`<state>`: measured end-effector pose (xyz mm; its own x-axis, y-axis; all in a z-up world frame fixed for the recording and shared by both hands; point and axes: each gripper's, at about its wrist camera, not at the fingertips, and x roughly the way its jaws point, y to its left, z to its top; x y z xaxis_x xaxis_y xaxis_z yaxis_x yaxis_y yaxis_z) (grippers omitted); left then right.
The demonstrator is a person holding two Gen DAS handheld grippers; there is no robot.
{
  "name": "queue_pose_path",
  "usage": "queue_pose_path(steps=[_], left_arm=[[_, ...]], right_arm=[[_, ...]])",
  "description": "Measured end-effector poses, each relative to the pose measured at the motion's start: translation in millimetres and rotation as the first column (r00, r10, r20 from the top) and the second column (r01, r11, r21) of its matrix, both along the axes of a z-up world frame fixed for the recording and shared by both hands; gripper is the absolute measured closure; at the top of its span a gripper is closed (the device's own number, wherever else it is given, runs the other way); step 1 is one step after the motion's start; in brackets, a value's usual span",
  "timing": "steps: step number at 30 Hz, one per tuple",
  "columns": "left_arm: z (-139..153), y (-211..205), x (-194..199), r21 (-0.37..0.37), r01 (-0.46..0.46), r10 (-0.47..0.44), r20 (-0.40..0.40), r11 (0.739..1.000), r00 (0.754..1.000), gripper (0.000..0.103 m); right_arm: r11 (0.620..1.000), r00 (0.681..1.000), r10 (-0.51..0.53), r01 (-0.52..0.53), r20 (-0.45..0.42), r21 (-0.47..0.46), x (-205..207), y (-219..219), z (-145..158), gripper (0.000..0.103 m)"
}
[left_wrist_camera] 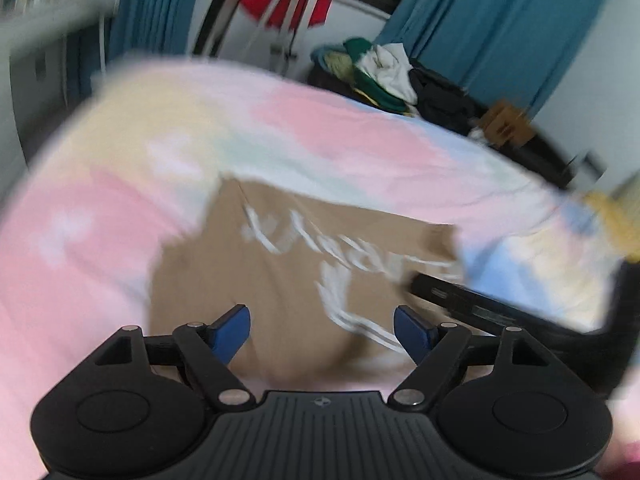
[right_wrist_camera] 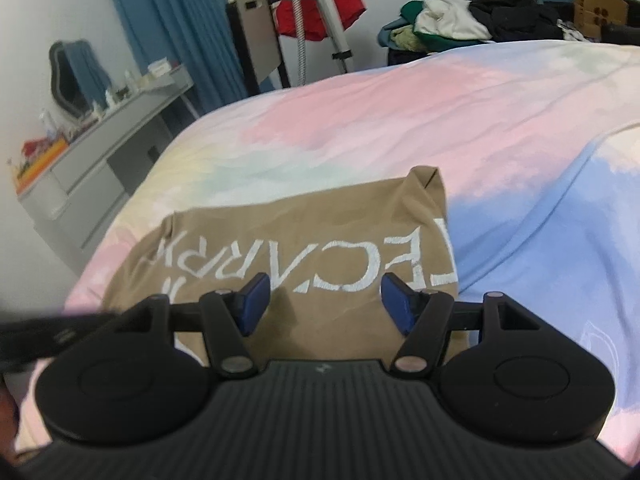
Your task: Fold clothes
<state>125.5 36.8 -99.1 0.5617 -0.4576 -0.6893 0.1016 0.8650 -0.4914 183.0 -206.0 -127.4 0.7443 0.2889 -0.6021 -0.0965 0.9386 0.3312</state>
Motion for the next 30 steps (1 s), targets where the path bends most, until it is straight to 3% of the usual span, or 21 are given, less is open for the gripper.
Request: queue_pose_path(steps=[4, 8, 10, 12, 13, 16, 19, 25, 27, 30], left_arm=[[-18, 13, -3, -0.154, -0.047, 0.024, -0.151, 0.987, 0.988, 0.022], [-58, 25, 10, -0.246, -0.156, 0.076, -0.305, 0.957, 0.949, 0.024], [-78, 38, 16, -0.328, -0.243, 0.118, -0.357, 0.913, 0.927, 0.025], [-95, 53, 18, -0.424, -0.349, 0.168, -0.407, 0.836, 0.898, 0.029], [-99, 57, 19, -0.448, -0.374, 0.186, -0.409, 0.812, 0.893, 0.030], [-101, 63, 23, -0.481, -0.404, 0.235, -0.373, 0.779, 0.898, 0.037], [-97, 61, 26, -0.460, -0.405, 0.269, -0.334, 0.790, 0.903, 0.043], [-79, 57, 25, -0.458, -0.344, 0.274, -0.215, 0.820, 0.938, 0.062], [-70, 54, 24, -0.455, -0.326, 0.271, -0.184, 0.828, 0.945, 0.067], [-58, 50, 23, -0.456, -0.299, 0.268, -0.133, 0.838, 0.954, 0.070]], right_arm=[[0.997, 0.999, -0.033, 0.032, 0.023, 0.075, -4, -8, 7, 0.038], [0.980, 0.997, -0.067, 0.060, 0.028, 0.189, -3, -18, 11, 0.038], [0.964, 0.997, -0.078, 0.069, 0.025, 0.256, -2, -23, 12, 0.038], [0.931, 0.997, -0.080, 0.066, 0.023, 0.360, -2, -30, 11, 0.038], [0.909, 0.997, -0.080, 0.065, 0.020, 0.412, -2, -34, 10, 0.038], [0.809, 0.998, -0.064, 0.060, -0.015, 0.585, -1, -44, 2, 0.038], [0.690, 0.998, -0.011, 0.049, -0.057, 0.722, -2, -46, -9, 0.038], [0.468, 0.974, 0.176, 0.045, -0.143, 0.883, -13, -13, -32, 0.038], [0.429, 0.957, 0.238, 0.051, -0.167, 0.902, -15, 5, -39, 0.038], [0.418, 0.941, 0.240, 0.123, -0.240, 0.900, -17, 16, -55, 0.038]])
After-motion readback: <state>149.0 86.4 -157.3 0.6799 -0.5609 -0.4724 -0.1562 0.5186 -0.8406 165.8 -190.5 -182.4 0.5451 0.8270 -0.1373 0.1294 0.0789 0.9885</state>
